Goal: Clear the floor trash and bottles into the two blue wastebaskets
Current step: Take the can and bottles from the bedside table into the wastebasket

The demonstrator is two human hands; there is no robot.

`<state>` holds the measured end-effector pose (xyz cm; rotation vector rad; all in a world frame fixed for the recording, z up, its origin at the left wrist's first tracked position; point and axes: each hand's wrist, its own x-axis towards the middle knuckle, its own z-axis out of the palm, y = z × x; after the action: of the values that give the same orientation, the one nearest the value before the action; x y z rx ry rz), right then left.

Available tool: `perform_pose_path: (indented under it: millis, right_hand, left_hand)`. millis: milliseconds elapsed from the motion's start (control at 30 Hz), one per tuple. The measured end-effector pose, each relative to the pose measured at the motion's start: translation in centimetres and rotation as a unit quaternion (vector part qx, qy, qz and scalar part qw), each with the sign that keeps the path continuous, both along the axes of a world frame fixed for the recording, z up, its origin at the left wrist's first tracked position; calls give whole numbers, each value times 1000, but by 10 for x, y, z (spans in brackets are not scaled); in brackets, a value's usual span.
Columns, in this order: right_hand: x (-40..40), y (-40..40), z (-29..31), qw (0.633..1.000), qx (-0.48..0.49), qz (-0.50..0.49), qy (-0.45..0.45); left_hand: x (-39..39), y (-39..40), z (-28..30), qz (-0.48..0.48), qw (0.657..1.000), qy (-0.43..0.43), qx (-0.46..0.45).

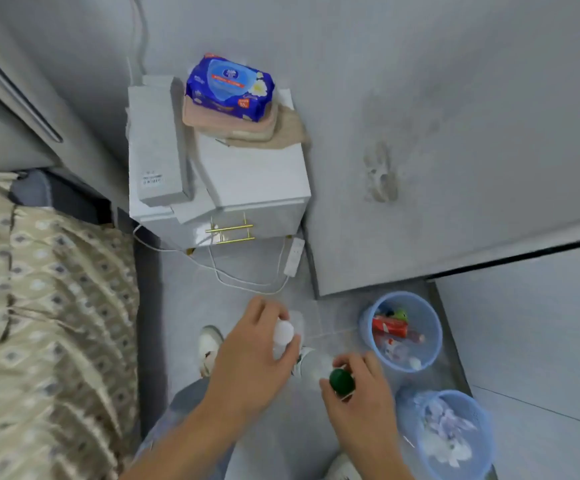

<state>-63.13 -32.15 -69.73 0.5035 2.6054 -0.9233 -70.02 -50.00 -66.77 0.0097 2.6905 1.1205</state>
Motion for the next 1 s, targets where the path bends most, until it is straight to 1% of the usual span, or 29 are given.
perform_pose_path:
  millis: [100, 167, 300, 367, 500, 600, 700, 867, 1000]
  right_hand:
    - [59, 42, 4, 999, 17, -17, -36]
    - [94, 78, 11, 997, 23, -47, -48]
    - [133, 156, 10, 989, 30, -138, -39]
    - [138, 189, -5, 978, 35, -205, -9]
    - [121, 241, -62, 950, 19, -307, 59]
    - [99, 271, -114, 938, -10, -335, 94]
    - [73, 299, -170, 930, -30, -354, 99]
    - [37, 334, -253, 938, -37, -339, 69]
    - [31, 348, -302, 953, 0, -300, 41]
  left_hand:
    - [47, 49, -2, 23, 999, -29, 17]
    - [73, 84, -2, 22, 998, -51, 33]
    - [99, 147, -8, -27, 997, -64, 31]
    - [98, 174, -22, -62, 995, -72, 28]
    - [77, 217, -86, -116, 992, -44, 12]
    - [56, 246, -147, -141, 989, -32, -13]
    - [37, 275, -209, -166, 985, -26, -30]
    - [16, 318, -291, -253, 965, 2, -74]
    - [15, 335, -341, -314, 941, 1, -129]
